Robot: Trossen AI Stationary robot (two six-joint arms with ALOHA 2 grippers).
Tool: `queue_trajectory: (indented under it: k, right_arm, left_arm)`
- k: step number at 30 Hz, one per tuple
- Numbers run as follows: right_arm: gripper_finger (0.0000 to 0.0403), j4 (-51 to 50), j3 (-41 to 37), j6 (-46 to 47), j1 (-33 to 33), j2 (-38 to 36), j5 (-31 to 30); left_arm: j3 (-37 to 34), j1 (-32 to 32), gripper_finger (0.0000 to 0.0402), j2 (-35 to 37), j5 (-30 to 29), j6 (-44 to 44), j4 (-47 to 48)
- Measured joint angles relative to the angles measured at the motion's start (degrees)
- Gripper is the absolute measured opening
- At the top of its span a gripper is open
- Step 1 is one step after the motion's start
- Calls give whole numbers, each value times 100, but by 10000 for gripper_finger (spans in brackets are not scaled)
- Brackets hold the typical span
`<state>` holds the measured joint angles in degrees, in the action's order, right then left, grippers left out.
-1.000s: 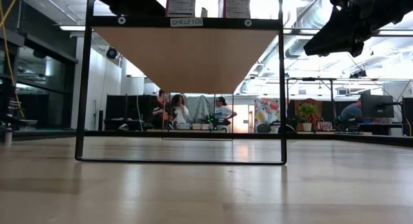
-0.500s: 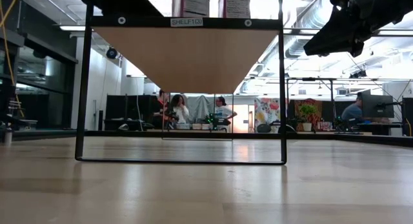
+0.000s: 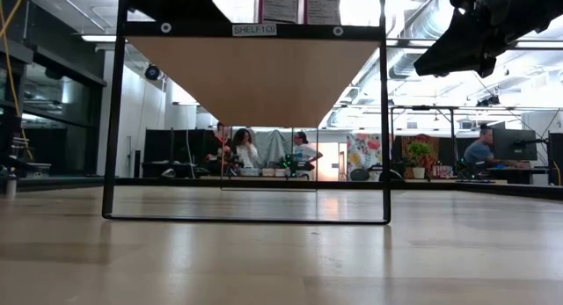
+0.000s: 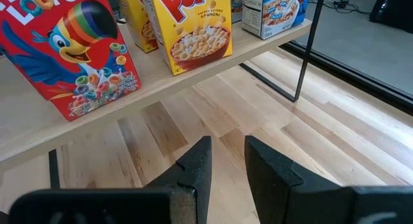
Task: Stack cereal on shelf
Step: Return to Home Position
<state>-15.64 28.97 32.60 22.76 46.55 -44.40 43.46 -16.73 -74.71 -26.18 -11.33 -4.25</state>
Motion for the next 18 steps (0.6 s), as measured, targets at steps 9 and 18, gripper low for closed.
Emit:
queue_trajectory:
  k: [9,18]
  right_arm:
    - [86,2,0,0,0,0,0]
    - [86,2,0,0,0,0,0]
  left_arm:
    - [0,79,0,102,-430,262,-46]
    - [2,266,0,579,-810,783,140]
